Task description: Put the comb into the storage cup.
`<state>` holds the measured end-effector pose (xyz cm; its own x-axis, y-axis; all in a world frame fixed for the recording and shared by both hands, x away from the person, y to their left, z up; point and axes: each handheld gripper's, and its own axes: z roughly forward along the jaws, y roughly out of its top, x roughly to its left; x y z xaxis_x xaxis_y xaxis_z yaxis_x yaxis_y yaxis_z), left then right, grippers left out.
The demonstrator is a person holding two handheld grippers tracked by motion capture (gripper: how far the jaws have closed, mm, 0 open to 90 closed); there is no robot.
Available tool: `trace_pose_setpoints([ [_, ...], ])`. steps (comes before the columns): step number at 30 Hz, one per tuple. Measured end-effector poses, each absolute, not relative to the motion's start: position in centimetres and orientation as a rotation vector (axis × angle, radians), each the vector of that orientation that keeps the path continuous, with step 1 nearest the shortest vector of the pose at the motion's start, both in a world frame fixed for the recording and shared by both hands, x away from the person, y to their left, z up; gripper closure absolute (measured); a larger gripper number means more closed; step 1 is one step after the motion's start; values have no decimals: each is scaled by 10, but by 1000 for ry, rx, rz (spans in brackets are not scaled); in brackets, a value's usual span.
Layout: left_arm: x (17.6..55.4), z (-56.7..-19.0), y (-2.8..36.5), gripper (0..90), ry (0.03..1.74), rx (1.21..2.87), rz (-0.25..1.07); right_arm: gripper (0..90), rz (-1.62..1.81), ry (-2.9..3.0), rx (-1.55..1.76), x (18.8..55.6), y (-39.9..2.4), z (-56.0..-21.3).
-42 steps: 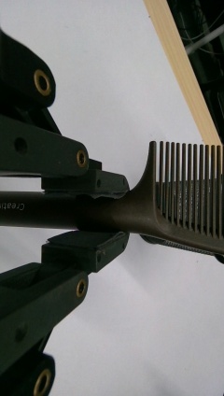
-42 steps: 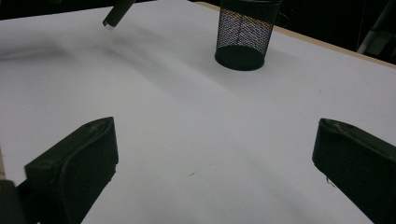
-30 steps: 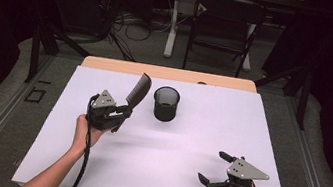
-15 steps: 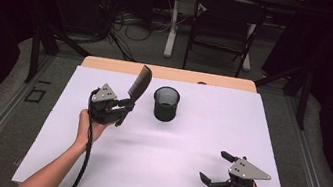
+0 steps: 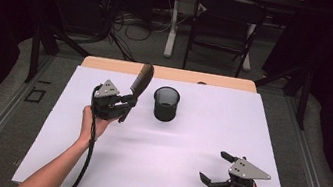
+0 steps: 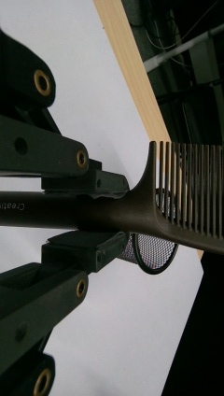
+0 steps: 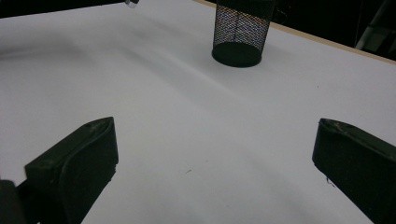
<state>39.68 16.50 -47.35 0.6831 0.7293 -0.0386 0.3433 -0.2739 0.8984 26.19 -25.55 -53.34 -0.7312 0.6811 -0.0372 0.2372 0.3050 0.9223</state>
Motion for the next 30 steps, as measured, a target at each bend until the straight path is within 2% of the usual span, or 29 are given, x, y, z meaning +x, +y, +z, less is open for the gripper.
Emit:
trace_pose_setpoints([
  [30, 412, -458, 152, 725, 823, 1842, 484, 0, 1420, 2152, 820, 262, -256, -534],
])
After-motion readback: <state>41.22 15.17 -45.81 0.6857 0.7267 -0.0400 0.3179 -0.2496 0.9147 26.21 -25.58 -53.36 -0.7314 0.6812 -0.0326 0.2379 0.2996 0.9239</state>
